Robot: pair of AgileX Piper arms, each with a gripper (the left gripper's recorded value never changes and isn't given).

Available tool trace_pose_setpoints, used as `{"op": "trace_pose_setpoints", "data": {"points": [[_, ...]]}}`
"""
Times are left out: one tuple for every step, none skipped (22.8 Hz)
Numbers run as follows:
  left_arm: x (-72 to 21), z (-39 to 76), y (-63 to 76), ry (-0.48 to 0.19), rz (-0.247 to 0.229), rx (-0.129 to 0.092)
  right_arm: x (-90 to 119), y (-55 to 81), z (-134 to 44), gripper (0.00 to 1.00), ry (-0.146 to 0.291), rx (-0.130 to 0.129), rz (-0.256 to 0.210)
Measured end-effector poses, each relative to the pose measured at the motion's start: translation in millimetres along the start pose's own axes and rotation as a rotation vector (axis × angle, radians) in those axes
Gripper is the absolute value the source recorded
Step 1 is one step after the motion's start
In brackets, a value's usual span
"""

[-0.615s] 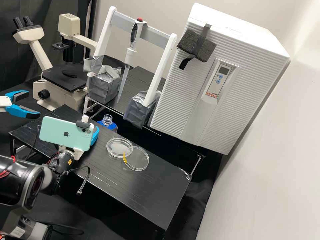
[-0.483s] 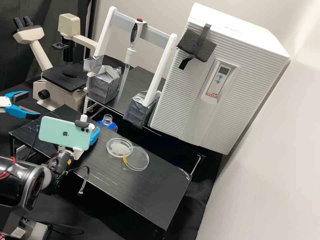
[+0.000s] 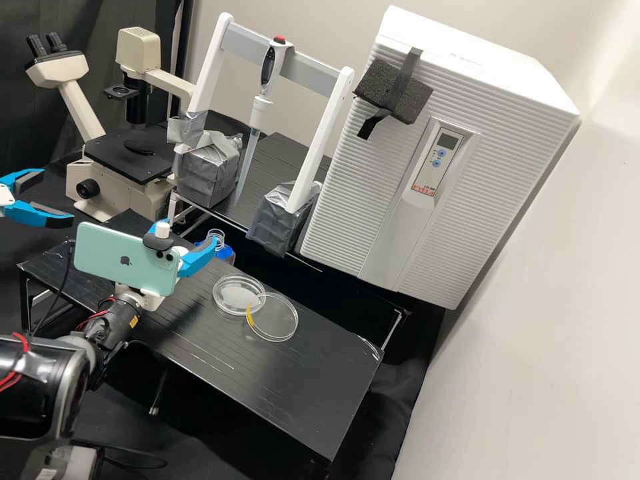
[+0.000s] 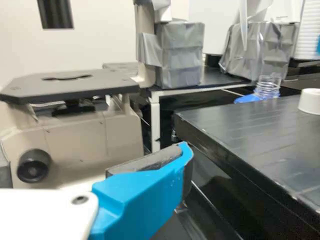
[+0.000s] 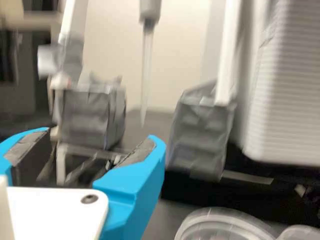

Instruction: Open the bottle

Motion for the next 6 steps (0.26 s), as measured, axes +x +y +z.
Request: {"op": "trace_pose_setpoints", "data": {"points": [[-0.1, 0.6, 0.5, -0.002, 0.002, 0.015, -1.2, 1.1, -0.6, 1.0, 0.002, 0.007, 0.018], [-0.3, 0.8, 0.1, -0.003, 0.001, 0.024, -2.5, 2.6, -1.8, 1.0, 0.01, 0.012, 0.031], [-0.3, 2.1, 0.7, -0.009, 0.003, 0.038, -4.0, 3.2, -1.3, 1.0, 0.01, 0.012, 0.033], [-0.5, 2.2, 1.2, -0.009, 0.005, 0.043, -5.0, 4.1, -1.5, 1.0, 0.013, 0.014, 0.036], [-0.6, 2.5, 1.5, -0.011, 0.007, 0.049, -6.3, 4.8, -1.4, 1.0, 0.014, 0.015, 0.039], [-0.6, 2.5, 1.5, -0.011, 0.007, 0.049, -7.0, 5.3, -0.8, 1.0, 0.013, 0.015, 0.041]]}}
